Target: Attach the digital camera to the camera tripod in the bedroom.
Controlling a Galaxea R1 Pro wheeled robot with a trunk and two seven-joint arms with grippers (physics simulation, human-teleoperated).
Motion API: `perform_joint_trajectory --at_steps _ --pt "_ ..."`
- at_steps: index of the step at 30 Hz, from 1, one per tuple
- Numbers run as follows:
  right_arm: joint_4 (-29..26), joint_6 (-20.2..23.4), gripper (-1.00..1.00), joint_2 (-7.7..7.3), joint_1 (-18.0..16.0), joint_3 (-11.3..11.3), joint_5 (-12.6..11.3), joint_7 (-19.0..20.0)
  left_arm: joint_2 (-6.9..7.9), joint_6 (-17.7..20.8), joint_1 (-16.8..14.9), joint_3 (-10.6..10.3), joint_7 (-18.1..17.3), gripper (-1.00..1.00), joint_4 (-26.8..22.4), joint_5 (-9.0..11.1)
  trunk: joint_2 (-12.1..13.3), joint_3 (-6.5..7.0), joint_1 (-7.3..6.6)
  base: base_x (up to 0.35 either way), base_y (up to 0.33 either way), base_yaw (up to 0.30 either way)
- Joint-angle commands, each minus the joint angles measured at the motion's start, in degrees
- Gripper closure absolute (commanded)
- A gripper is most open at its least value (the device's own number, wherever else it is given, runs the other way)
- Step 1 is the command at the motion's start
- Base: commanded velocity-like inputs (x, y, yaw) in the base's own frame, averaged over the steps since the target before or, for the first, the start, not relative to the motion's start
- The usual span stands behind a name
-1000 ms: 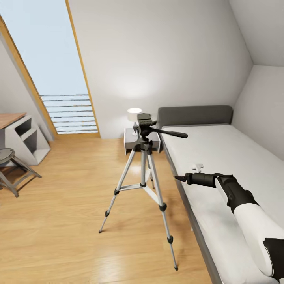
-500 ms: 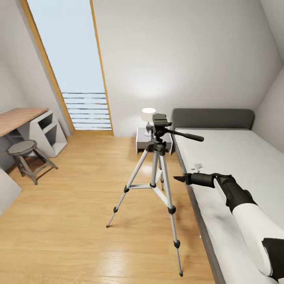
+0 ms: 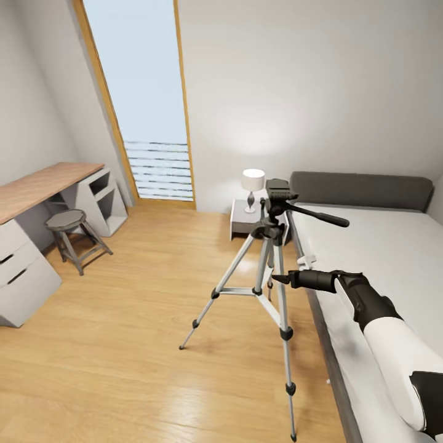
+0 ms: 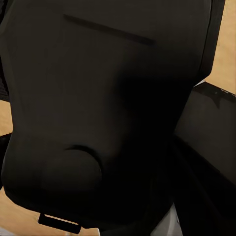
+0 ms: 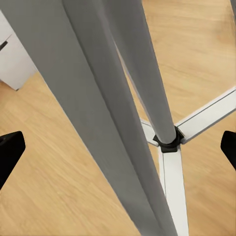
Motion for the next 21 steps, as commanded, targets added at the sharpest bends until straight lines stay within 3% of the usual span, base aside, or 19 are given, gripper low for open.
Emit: perform_joint_trajectory --at_steps 1,21 --pt "-0.1 0.3 -1.0 -0.01 0.0 -0.1 0.1 0.3 -0.01 -0.2 0.0 0.4 0.0 1.0 0.1 0.0 -0.1 -0.1 0.03 0.0 0.0 0.046" --pt "-0.1 -0.1 -1.0 0.04 0.0 -0.1 0.3 0.3 -0.01 -0.2 0.0 0.4 0.0 1.0 0.0 0.0 -0.1 -0.1 0.03 0.0 0.0 0.005"
